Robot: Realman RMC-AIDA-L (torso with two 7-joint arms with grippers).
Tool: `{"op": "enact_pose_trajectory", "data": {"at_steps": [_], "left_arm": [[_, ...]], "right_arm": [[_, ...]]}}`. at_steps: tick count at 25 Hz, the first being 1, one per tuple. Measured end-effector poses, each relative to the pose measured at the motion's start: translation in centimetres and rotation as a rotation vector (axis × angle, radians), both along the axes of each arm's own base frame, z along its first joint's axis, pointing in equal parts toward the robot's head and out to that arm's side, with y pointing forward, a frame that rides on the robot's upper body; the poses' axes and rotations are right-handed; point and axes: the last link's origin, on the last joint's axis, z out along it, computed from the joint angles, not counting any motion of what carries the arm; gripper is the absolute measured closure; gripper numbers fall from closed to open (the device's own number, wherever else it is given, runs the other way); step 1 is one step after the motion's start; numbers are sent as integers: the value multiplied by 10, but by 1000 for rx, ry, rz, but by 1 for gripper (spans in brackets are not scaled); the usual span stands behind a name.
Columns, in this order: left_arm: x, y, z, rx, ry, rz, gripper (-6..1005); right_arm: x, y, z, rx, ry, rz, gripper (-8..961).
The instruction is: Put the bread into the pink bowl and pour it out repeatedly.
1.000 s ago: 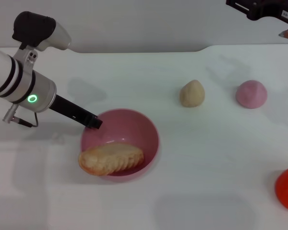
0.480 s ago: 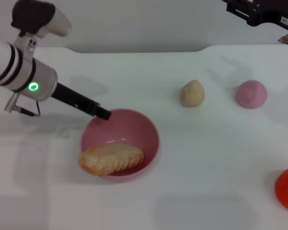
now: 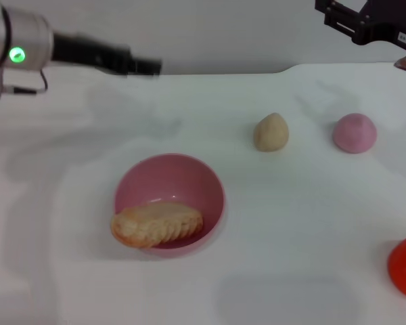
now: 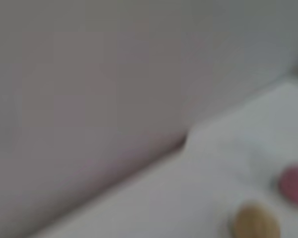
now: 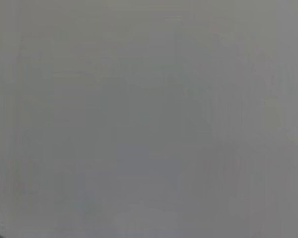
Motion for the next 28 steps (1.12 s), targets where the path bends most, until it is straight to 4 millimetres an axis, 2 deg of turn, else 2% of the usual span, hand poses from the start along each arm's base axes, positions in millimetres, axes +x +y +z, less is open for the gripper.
{"op": "enact_pose_trajectory", "data": {"at_steps": [1,3,10,14,21,25,28], "left_arm": [[3,1,5,34,-35,-31,259],[6,0,15,113,-123,-102,259],[-11,-16,37,404,-393,-276,259],[-31,-24,34,572,-474,-332,261],[-73,-38,25,820,-517,-321,263],[-86,-46,20,904,-488,-330,264],[-91,-49,15,942,-467,-322,265]], "right_arm": [[1,0,0,-1,1,-5,336],[4,0,-1,-2,4,-14,336],[15,1,-3,-8,20,-51,337],[23,5,-2,43,62,-44,337],[42,4,6,273,134,16,335],[55,2,15,440,213,16,335],[72,0,25,592,326,-37,335]]}}
